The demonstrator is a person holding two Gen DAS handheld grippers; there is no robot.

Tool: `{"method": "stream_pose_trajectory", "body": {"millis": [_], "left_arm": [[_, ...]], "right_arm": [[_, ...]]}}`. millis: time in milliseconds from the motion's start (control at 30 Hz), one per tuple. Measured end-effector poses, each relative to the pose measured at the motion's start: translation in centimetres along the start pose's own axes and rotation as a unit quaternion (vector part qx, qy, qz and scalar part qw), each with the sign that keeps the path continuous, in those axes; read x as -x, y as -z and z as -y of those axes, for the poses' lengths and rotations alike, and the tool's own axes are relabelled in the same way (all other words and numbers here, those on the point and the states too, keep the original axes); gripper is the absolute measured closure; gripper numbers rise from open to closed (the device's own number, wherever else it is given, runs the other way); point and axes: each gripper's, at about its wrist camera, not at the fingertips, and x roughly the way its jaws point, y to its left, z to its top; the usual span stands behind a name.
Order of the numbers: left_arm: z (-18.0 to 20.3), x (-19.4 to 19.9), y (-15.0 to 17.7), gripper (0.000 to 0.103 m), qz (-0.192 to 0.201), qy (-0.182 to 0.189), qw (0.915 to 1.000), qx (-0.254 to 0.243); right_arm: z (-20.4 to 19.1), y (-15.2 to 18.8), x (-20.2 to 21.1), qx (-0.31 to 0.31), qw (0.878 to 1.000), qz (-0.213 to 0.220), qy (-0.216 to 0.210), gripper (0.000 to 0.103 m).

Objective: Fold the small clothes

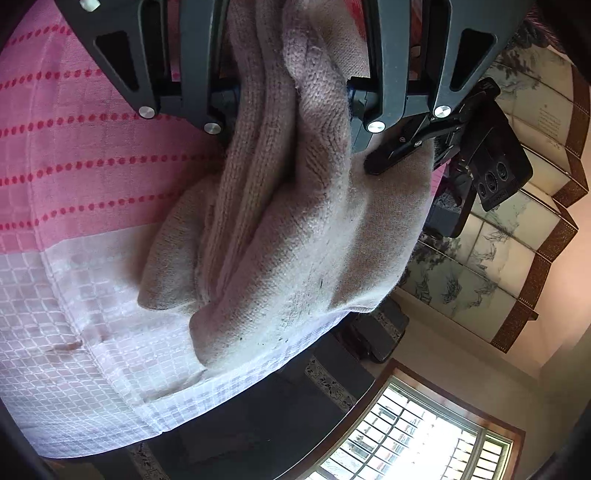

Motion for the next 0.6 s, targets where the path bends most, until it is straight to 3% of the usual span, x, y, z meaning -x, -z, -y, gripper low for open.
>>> {"method": "stream_pose_trajectory", "body": {"millis": [300, 600], "left_arm": [[0.2, 4.4, 1.0, 0.054, 0.003, -0.02, 0.9997, 0.01], [-0.3, 13.7, 3.9, 0.054, 0.025, -0.048, 0.9983, 0.02]], "right_arm": [[-3.4, 1.6, 1.7, 0.001, 0.999, 0.026, -0.029, 0.071], [-9.8, 5.5, 2.4, 0.03, 0.997, 0.034, -0.067, 0.071]]}}
